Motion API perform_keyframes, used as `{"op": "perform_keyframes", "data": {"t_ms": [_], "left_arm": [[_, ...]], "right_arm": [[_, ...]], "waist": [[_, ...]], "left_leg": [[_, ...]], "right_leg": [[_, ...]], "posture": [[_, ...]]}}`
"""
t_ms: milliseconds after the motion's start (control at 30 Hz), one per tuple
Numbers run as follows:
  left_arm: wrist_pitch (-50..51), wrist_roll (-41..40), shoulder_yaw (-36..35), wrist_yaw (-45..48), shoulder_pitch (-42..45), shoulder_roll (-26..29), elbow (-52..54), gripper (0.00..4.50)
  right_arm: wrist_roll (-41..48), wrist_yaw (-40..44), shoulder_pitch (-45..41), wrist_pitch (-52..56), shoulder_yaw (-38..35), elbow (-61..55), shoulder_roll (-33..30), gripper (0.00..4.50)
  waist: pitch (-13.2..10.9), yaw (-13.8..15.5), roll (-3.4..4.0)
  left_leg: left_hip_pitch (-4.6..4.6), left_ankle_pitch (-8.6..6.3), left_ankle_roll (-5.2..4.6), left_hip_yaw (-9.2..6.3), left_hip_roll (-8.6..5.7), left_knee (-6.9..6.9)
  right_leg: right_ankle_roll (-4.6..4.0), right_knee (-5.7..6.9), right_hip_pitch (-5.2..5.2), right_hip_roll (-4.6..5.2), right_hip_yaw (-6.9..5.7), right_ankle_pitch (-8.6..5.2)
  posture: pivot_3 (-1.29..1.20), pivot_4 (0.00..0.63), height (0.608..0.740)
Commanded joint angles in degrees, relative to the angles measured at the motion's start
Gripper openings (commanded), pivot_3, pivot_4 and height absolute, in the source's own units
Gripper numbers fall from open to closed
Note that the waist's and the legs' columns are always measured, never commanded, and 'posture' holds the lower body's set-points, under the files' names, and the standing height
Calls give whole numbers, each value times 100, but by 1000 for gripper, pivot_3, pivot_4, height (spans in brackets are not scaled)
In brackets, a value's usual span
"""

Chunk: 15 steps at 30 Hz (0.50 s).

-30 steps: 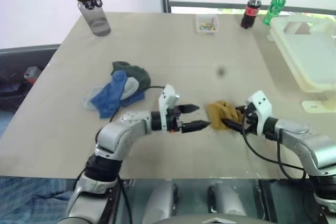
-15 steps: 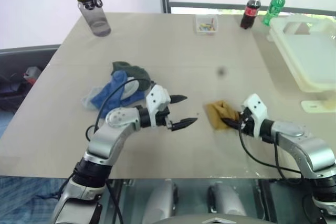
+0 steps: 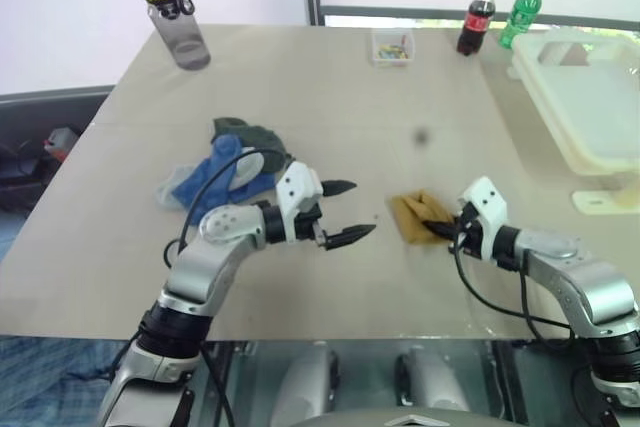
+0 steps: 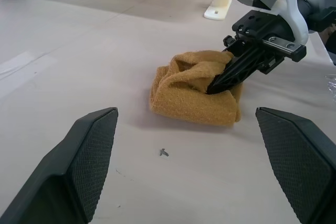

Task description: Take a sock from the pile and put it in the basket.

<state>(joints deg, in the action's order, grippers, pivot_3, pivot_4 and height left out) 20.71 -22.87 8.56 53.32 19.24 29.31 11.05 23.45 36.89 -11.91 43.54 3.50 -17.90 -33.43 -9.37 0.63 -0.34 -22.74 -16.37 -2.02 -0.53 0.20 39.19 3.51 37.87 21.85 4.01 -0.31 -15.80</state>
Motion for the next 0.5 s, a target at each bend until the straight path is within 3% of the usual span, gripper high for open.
{"op": "perform_keyframes", "data": {"t_ms": [33, 333, 500], "left_arm": [[1, -399, -490, -116, 238, -82, 382, 4500], [77, -857, -672, -208, 443, -378, 686, 4500], [43, -996, -613, -262, 540, -628, 766, 4500]], "right_arm": [[312, -12, -192, 307, -676, -75, -190, 24], [599, -251, -1137, 759, -1840, 472, -716, 24], [373, -127, -1957, 378, -2089, 1236, -1352, 24]], "waist": [[-3, 10, -1], [-7, -3, 2], [-12, 7, 7]], "left_leg": [[-3, 0, 0, 0, 0, 0], [-10, 0, 1, 7, -2, -1], [-10, 0, 0, 7, -2, 0]], "right_leg": [[0, 0, 2, 1, 0, 0], [0, -7, 4, 2, 3, 0], [0, -6, 5, 1, 2, 0]], "posture": [[0, 150, 740], [0, 150, 740], [0, 150, 740]]}}
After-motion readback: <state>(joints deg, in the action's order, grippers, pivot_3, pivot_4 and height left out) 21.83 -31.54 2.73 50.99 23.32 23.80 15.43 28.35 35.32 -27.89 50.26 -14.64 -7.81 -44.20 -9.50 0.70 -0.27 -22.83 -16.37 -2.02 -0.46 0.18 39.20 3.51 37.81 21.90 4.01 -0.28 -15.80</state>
